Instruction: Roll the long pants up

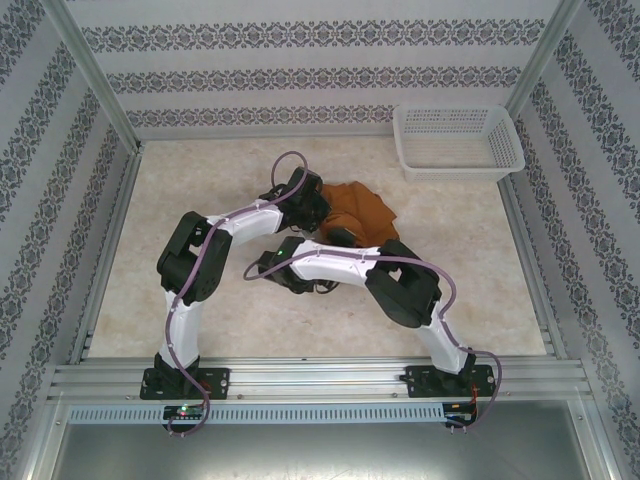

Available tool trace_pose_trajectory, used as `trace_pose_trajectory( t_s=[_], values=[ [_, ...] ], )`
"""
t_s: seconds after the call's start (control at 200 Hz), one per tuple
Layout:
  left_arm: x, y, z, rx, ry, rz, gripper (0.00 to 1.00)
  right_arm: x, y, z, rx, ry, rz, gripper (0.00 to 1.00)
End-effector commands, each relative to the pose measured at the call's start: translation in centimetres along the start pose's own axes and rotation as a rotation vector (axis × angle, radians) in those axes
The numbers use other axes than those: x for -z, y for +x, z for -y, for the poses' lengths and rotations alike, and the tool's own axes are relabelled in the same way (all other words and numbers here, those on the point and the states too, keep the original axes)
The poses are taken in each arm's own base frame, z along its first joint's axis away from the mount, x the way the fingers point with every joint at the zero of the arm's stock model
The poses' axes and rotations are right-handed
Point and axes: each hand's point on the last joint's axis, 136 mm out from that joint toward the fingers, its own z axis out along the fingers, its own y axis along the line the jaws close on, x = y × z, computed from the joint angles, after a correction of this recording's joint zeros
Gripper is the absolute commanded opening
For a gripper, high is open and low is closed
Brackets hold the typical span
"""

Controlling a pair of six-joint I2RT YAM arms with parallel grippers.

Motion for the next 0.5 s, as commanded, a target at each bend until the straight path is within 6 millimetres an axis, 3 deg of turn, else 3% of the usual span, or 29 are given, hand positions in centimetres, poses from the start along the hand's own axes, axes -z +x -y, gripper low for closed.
trace_pose_trajectory(
  t_s=[0.0,0.045,0.07,0.085,0.115,0.145,0.27,0.355,0.495],
  values=[
    [0.2,2.2,-3.5,0.027,-0.104,-0.081,0.0,-3.9,0.6,1.8,0.028,0.112,-0.033,0.88],
    [0.6,2.2,-3.3,0.024,-0.097,-0.077,0.0,-4.7,1.2,1.5,0.024,0.089,-0.049,0.82],
    [0.9,2.1,-3.3,0.026,-0.094,-0.073,0.0,-5.4,1.6,1.2,0.019,0.065,-0.061,0.73],
    [1.0,2.1,-3.2,0.026,-0.093,-0.072,0.0,-5.7,1.8,1.0,0.013,0.048,-0.067,0.64],
    [1.2,2.1,-3.2,0.031,-0.088,-0.07,0.0,-6.2,2.3,0.8,-0.001,0.026,-0.075,0.35],
    [1.5,2.1,-3.0,0.033,-0.08,-0.069,0.0,-6.8,2.9,0.5,-0.01,0.005,-0.089,0.22],
    [2.6,1.9,-2.6,0.041,-0.056,-0.06,0.0,-8.7,4.9,-0.3,-0.035,-0.059,-0.152,0.19],
    [3.2,1.8,-2.3,0.051,-0.039,-0.054,0.0,-9.3,5.7,-1.1,-0.058,-0.132,-0.169,0.0],
    [4.1,1.4,-1.9,0.052,-0.021,-0.039,0.0,-8.7,5.8,-1.7,-0.107,-0.239,-0.134,0.0]
  ],
)
